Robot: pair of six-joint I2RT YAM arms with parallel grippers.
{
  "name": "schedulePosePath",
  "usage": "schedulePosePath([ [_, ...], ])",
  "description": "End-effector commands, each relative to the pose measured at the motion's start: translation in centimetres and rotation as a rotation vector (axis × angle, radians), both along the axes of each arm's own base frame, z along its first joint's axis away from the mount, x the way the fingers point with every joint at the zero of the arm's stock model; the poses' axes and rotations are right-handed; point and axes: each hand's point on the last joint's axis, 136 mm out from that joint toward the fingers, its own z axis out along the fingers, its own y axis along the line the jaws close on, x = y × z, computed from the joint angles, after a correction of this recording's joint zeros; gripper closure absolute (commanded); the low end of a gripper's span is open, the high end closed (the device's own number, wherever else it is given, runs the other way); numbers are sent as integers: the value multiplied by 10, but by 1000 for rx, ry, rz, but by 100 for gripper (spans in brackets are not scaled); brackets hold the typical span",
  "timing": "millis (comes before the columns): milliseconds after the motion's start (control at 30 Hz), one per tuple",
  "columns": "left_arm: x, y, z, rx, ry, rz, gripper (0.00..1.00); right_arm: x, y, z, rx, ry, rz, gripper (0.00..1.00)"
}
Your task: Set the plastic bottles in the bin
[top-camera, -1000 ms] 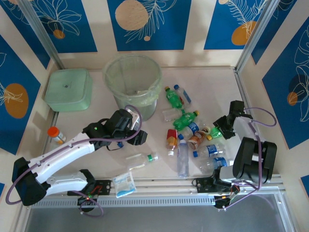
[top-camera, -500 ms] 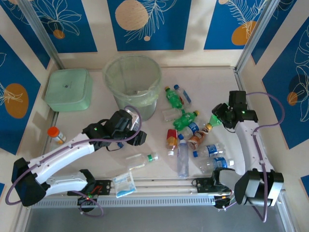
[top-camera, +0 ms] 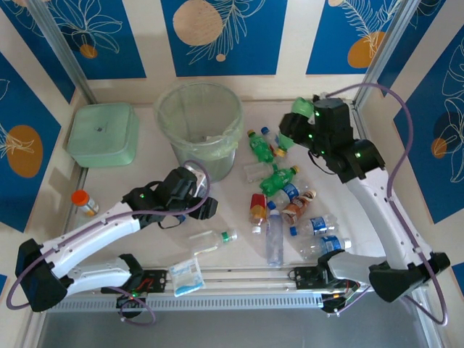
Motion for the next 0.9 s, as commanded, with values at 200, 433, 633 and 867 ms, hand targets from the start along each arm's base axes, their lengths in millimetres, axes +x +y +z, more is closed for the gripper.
schedulePosePath([
  [200,-3,17,-16,33,19,86,33,32,95,64,-20,-263,222,49],
  [433,-7,22,-29,28,48,122,31,55,152,84,24,-334,314,50],
  [633,-6,26,-29,40,39,132,30,75,187,70,25,-296,357,50],
  [867,-7,29,-31,53,37,133,30,84,208,43,5,-239,385,44],
])
